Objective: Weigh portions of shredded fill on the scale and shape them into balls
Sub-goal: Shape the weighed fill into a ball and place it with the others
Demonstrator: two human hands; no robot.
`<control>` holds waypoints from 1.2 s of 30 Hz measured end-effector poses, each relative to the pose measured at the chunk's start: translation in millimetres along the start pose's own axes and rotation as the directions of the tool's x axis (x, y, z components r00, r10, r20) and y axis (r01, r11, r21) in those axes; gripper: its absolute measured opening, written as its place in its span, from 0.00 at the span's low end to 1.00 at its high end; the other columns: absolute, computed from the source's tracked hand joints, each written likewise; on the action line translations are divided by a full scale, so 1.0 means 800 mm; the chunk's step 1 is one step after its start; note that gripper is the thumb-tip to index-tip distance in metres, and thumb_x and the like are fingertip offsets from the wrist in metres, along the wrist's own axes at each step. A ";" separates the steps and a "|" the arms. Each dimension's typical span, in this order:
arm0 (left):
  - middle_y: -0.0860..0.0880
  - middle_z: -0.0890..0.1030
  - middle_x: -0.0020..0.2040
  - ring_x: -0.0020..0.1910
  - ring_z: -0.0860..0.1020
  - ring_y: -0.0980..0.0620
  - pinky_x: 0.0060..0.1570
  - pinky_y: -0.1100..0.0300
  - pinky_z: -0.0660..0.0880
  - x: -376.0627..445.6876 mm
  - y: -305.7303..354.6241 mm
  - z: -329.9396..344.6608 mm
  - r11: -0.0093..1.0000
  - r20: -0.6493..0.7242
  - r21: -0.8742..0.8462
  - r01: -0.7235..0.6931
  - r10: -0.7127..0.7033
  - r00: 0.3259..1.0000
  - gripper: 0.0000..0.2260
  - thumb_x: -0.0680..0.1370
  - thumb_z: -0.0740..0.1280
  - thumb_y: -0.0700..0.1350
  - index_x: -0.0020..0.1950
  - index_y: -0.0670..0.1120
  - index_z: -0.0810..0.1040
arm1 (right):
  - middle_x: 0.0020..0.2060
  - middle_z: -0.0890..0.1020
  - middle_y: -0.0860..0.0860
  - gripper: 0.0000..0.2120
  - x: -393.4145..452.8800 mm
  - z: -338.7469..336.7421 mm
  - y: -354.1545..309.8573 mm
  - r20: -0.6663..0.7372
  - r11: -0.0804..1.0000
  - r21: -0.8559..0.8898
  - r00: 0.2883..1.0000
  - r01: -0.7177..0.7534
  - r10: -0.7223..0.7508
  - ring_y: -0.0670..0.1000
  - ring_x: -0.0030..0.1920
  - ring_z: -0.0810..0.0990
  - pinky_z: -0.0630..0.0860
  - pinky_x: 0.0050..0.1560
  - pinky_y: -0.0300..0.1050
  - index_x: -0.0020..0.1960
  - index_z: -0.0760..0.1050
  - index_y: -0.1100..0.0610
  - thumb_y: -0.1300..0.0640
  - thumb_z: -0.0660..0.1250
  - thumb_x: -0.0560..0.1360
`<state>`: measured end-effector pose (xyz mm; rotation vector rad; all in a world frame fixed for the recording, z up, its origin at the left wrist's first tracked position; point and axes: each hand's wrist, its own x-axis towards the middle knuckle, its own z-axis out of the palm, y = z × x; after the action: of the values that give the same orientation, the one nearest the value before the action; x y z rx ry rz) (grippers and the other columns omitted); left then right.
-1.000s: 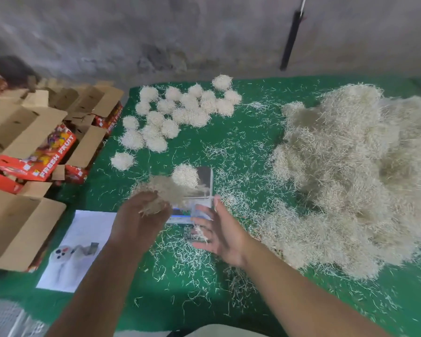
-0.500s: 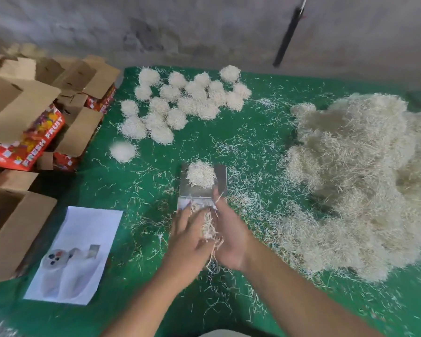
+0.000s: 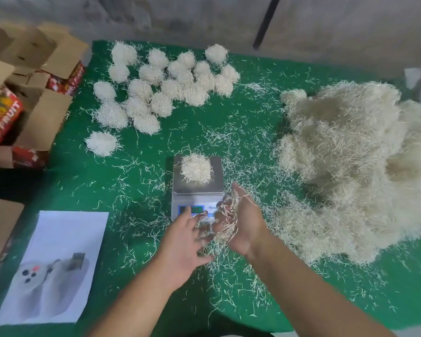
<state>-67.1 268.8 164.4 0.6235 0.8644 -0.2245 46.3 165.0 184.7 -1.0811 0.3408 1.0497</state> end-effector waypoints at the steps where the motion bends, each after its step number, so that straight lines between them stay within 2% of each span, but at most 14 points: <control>1: 0.43 0.83 0.65 0.71 0.74 0.40 0.70 0.28 0.66 0.006 0.003 0.001 0.992 0.048 -0.083 0.095 -0.091 0.995 0.28 0.82 0.58 0.68 0.65 0.49 0.83 | 0.37 0.87 0.52 0.28 0.003 0.007 -0.005 0.043 1.000 -0.016 0.999 0.002 -0.002 0.50 0.32 0.85 0.79 0.31 0.45 0.51 0.89 0.51 0.42 0.52 0.87; 3: 0.40 0.86 0.56 0.62 0.81 0.38 0.68 0.27 0.68 0.012 0.008 0.007 0.967 0.095 -0.218 0.129 -0.111 0.989 0.28 0.85 0.55 0.64 0.56 0.45 0.87 | 0.36 0.83 0.55 0.23 0.009 0.020 -0.012 0.120 0.997 -0.046 0.991 -0.054 0.059 0.51 0.29 0.80 0.76 0.28 0.45 0.53 0.87 0.58 0.47 0.57 0.86; 5: 0.38 0.86 0.56 0.54 0.86 0.39 0.63 0.34 0.74 0.012 0.015 0.017 0.954 0.116 -0.286 0.093 -0.062 0.991 0.27 0.86 0.54 0.62 0.60 0.46 0.85 | 0.39 0.82 0.56 0.17 0.018 0.025 -0.011 0.058 0.964 -0.259 0.995 -0.069 0.087 0.53 0.30 0.79 0.76 0.31 0.46 0.61 0.83 0.61 0.54 0.58 0.85; 8: 0.39 0.85 0.60 0.55 0.86 0.41 0.54 0.42 0.80 0.013 0.023 0.035 0.961 0.138 -0.254 0.109 -0.075 0.988 0.28 0.86 0.53 0.62 0.58 0.46 0.88 | 0.58 0.84 0.53 0.13 0.018 0.021 -0.001 0.026 0.504 -0.853 0.977 0.133 -0.213 0.50 0.38 0.83 0.80 0.40 0.46 0.67 0.79 0.49 0.54 0.60 0.87; 10: 0.41 0.85 0.59 0.55 0.86 0.42 0.51 0.46 0.82 0.015 0.025 0.046 0.959 0.121 -0.247 0.141 -0.113 0.986 0.25 0.84 0.58 0.62 0.58 0.47 0.88 | 0.62 0.79 0.47 0.16 0.017 0.015 0.012 0.155 0.314 -0.904 0.906 0.291 -0.394 0.47 0.40 0.82 0.80 0.43 0.47 0.70 0.70 0.38 0.51 0.59 0.84; 13: 0.44 0.85 0.59 0.55 0.85 0.43 0.52 0.48 0.81 0.023 0.020 0.053 0.966 0.056 -0.202 0.161 -0.153 0.987 0.22 0.83 0.63 0.62 0.65 0.48 0.83 | 0.65 0.69 0.43 0.25 0.023 -0.012 0.028 0.247 0.041 -0.952 0.840 0.304 -0.483 0.49 0.54 0.79 0.78 0.53 0.48 0.75 0.65 0.41 0.44 0.53 0.78; 16: 0.41 0.84 0.61 0.53 0.84 0.43 0.52 0.49 0.80 0.033 0.003 0.060 0.974 -0.033 -0.121 0.192 -0.197 0.980 0.26 0.81 0.66 0.63 0.70 0.46 0.80 | 0.62 0.68 0.43 0.30 0.025 -0.044 0.033 0.143 0.112 -0.970 0.882 0.214 -0.448 0.49 0.58 0.77 0.76 0.62 0.50 0.76 0.67 0.45 0.42 0.57 0.75; 19: 0.40 0.86 0.51 0.45 0.86 0.42 0.44 0.50 0.82 0.049 -0.022 0.061 0.972 -0.144 -0.124 0.198 -0.215 0.966 0.32 0.76 0.69 0.67 0.66 0.42 0.79 | 0.62 0.72 0.44 0.25 0.030 -0.071 0.046 0.015 0.173 -0.981 0.935 0.082 -0.355 0.47 0.57 0.76 0.77 0.58 0.50 0.74 0.70 0.46 0.43 0.64 0.78; 21: 0.42 0.87 0.50 0.46 0.86 0.44 0.45 0.50 0.83 0.060 -0.036 0.058 0.980 -0.147 -0.052 0.193 -0.199 0.969 0.35 0.75 0.65 0.70 0.66 0.42 0.79 | 0.60 0.77 0.45 0.18 0.033 -0.081 0.055 -0.111 0.325 -0.946 0.953 -0.014 -0.283 0.46 0.52 0.79 0.78 0.50 0.48 0.70 0.72 0.45 0.46 0.67 0.81; 25: 0.47 0.79 0.32 0.30 0.78 0.51 0.32 0.56 0.75 0.079 -0.040 0.059 0.972 -0.215 0.149 0.181 -0.147 0.966 0.36 0.75 0.59 0.74 0.58 0.41 0.80 | 0.50 0.85 0.51 0.09 0.042 -0.093 0.058 -0.269 0.684 -0.719 0.957 -0.125 -0.108 0.45 0.35 0.84 0.80 0.33 0.39 0.61 0.77 0.48 0.52 0.71 0.82; 28: 0.51 0.81 0.36 0.31 0.74 0.54 0.35 0.56 0.73 0.103 -0.021 0.046 0.758 -0.250 0.652 -0.005 0.221 0.943 0.29 0.78 0.56 0.72 0.54 0.50 0.83 | 0.46 0.86 0.51 0.09 0.052 -0.104 0.047 -0.218 0.746 -0.660 0.973 -0.084 -0.082 0.44 0.37 0.84 0.80 0.38 0.38 0.57 0.79 0.53 0.48 0.66 0.84; 32: 0.54 0.77 0.34 0.31 0.73 0.55 0.39 0.58 0.73 0.128 0.056 0.019 0.544 -0.202 0.819 -0.182 0.570 0.797 0.39 0.75 0.59 0.76 0.55 0.40 0.83 | 0.49 0.88 0.47 0.13 0.062 -0.121 0.019 -0.262 0.864 -0.494 0.964 -0.096 -0.042 0.51 0.50 0.88 0.83 0.46 0.47 0.58 0.81 0.52 0.44 0.64 0.84; 34: 0.56 0.84 0.50 0.46 0.81 0.56 0.52 0.58 0.77 0.139 0.103 0.019 0.451 -0.144 0.855 -0.255 0.680 0.719 0.40 0.74 0.61 0.76 0.64 0.42 0.81 | 0.49 0.89 0.46 0.13 0.068 -0.130 0.007 -0.296 0.897 -0.432 0.954 -0.094 -0.043 0.50 0.49 0.88 0.82 0.50 0.50 0.58 0.82 0.53 0.45 0.64 0.84; 36: 0.45 0.82 0.65 0.62 0.81 0.46 0.65 0.49 0.76 0.154 0.145 0.025 0.353 -0.073 0.884 -0.307 0.752 0.655 0.40 0.75 0.62 0.73 0.69 0.40 0.77 | 0.49 0.89 0.48 0.13 0.074 -0.136 -0.005 -0.308 0.914 -0.398 0.950 -0.083 -0.048 0.50 0.48 0.88 0.81 0.51 0.52 0.59 0.81 0.54 0.46 0.65 0.84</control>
<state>74.1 357.3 128.2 1.9324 0.9351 0.2150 105.9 104.2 95.0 -1.6334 0.3950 0.9876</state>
